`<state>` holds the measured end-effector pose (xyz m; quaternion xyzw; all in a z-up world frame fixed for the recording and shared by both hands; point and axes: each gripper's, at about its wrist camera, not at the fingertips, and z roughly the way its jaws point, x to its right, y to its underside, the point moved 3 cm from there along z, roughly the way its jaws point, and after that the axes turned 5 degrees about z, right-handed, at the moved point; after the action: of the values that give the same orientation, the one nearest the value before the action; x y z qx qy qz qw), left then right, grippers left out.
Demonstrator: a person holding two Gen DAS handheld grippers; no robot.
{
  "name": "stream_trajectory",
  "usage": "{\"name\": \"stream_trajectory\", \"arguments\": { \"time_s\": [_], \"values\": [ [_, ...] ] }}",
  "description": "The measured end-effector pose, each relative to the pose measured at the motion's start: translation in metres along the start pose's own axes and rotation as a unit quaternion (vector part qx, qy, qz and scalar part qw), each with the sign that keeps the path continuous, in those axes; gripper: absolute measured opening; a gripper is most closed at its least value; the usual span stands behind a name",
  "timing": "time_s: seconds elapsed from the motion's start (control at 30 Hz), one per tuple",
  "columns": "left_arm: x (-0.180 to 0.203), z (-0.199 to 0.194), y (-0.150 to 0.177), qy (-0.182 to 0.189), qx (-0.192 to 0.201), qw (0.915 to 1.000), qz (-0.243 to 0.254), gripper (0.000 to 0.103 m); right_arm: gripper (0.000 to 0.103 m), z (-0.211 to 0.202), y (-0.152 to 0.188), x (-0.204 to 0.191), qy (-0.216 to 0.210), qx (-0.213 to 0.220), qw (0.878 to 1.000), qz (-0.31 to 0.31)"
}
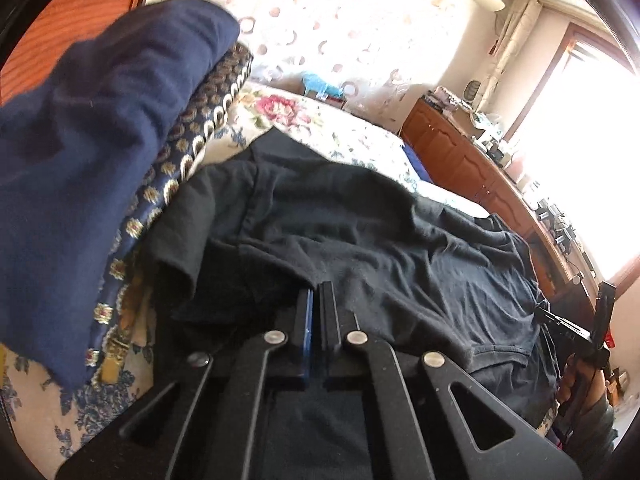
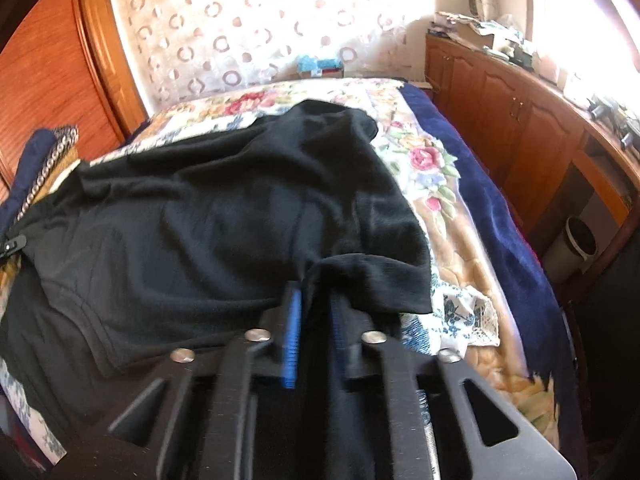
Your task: Fold small clothes
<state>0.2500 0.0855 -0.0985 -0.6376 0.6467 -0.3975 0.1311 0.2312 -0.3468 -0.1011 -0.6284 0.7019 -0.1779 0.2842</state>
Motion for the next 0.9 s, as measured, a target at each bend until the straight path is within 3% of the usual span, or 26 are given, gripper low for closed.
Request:
{"name": "stream_trajectory", "arguments": {
  "time_s": [0.23,0.47,0.77,0.9],
  "values": [
    [0.021,-0.038,0.0,0.009,0.037,0.9984,0.042,0.0,0.002,-0.044,-0.002,-0.005,-0.021,0.062,0.998,-0.014],
    [0.025,-0.08,-0.003,0.033,0.066,0.9961,0.048,0.0,0.002,-0.087,-0.012,-0.01,-0.033,0.105,0.994,-0.022],
    [0.024,-0.115,0.033,0.034,0.062,0.9957,0.061,0.0,0.002,-0.142,0.0,-0.013,-0.046,0.125,0.99,-0.044],
    [0.017,-0.114,0.055,0.026,0.042,0.9974,0.053,0.0,0.002,-0.147,0.018,-0.012,-0.047,0.11,0.992,-0.05]
  ]
}}
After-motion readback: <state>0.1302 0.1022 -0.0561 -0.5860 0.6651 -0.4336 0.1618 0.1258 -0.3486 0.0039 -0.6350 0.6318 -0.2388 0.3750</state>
